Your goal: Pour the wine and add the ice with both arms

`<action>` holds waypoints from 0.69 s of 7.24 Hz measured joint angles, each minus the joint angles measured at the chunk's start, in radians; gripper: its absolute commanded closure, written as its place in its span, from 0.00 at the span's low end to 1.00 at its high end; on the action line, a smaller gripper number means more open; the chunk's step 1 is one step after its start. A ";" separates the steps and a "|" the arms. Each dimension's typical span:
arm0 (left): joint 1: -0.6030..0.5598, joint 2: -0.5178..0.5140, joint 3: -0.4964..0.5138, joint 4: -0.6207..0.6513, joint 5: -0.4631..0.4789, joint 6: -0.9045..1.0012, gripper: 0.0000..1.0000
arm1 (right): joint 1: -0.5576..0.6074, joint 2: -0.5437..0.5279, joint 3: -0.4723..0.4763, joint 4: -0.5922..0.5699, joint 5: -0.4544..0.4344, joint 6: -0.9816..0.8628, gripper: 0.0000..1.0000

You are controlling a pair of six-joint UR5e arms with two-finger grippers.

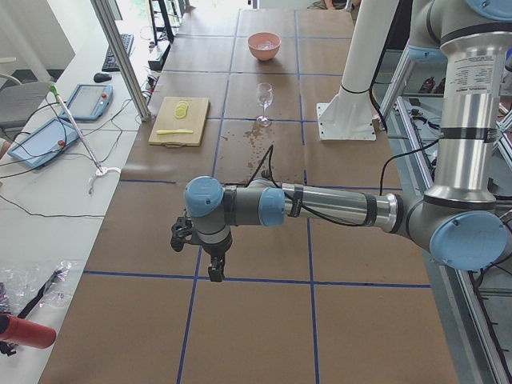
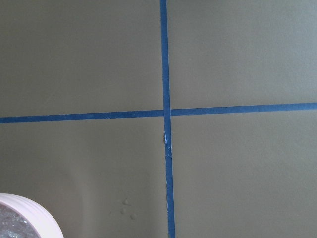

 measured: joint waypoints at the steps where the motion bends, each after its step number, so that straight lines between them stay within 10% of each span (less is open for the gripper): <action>1: 0.000 0.000 -0.002 0.000 0.000 0.000 0.00 | 0.000 -0.009 0.000 0.001 0.000 0.002 0.00; 5: -0.001 -0.029 0.000 -0.030 -0.001 0.000 0.00 | 0.000 -0.013 -0.001 0.001 0.001 0.004 0.00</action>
